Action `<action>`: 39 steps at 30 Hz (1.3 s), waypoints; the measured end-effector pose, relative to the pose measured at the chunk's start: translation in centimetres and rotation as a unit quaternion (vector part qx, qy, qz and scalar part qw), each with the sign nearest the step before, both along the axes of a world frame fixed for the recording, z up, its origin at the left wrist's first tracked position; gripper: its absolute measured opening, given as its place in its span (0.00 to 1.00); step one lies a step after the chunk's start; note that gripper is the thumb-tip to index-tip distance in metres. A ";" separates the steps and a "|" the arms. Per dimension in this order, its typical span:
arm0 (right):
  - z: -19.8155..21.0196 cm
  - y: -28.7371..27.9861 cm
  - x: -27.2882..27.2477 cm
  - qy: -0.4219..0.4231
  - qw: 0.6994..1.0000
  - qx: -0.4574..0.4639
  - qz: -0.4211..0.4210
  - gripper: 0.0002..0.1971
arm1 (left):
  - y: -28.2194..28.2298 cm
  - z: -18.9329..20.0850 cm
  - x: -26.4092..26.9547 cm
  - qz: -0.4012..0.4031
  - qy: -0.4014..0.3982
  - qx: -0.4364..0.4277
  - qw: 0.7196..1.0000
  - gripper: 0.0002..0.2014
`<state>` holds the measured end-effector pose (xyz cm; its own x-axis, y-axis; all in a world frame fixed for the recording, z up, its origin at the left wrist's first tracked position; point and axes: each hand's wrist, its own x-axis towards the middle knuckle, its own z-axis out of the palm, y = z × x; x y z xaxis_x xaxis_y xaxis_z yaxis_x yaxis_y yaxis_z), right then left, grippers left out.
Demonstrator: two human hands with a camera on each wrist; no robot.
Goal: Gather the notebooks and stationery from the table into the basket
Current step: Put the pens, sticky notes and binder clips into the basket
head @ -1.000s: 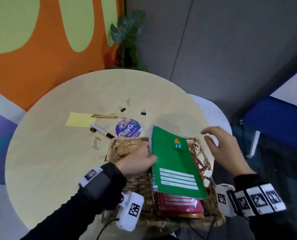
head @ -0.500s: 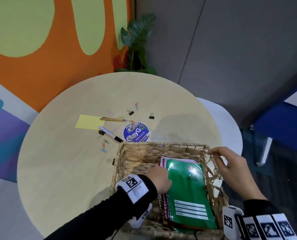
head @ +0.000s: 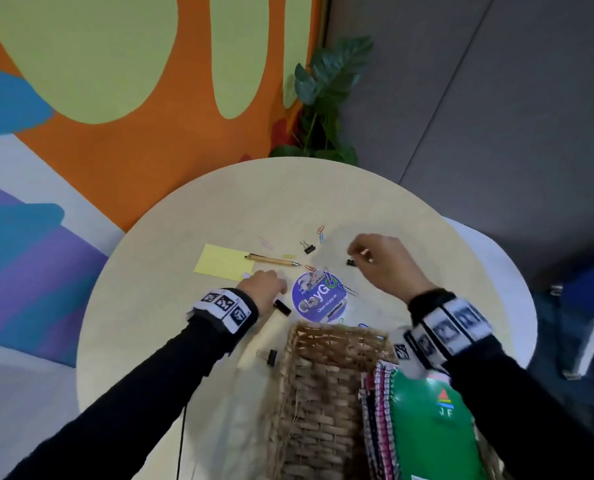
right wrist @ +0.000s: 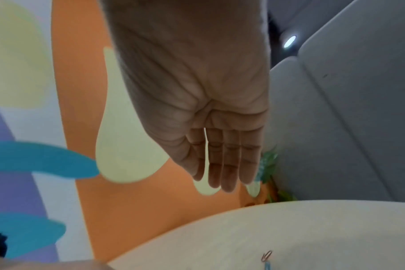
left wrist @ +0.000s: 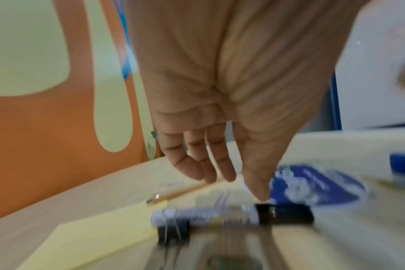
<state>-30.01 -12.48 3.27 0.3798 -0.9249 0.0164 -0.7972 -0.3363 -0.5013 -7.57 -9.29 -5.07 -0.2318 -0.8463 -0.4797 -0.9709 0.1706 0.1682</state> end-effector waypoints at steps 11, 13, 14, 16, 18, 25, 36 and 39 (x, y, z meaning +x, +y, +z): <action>-9.0 -8.8 13.0 0.254 0.949 0.129 0.133 0.11 | -2.3 -3.3 0.5 -0.109 -0.111 0.015 0.988 0.19; -9.9 -9.4 14.2 0.289 0.935 0.142 0.147 0.11 | -2.0 -2.8 1.1 -0.123 -0.099 -0.011 0.987 0.20; -10.2 -9.7 14.8 0.298 0.931 0.145 0.150 0.12 | -1.8 -2.4 1.4 -0.123 -0.089 -0.037 0.988 0.19; -10.4 -10.1 15.8 0.302 0.928 0.156 0.153 0.16 | -0.9 -1.5 2.2 -0.116 -0.057 -0.090 0.988 0.18; -10.4 -10.2 16.6 0.314 0.922 0.158 0.163 0.17 | 0.2 -0.4 2.9 -0.090 0.012 -0.142 0.986 0.17; -11.2 -9.7 17.6 0.363 0.903 0.129 0.189 0.22 | 2.6 1.6 4.8 0.089 0.363 -0.209 0.904 0.15; 1.3 -2.5 8.6 0.195 0.974 0.081 0.081 0.08 | 3.9 3.8 3.4 0.354 0.575 -0.129 0.726 0.09; 2.6 3.9 3.6 0.076 0.985 0.153 0.013 0.06 | 5.1 6.4 1.4 0.340 0.641 -0.086 0.683 0.07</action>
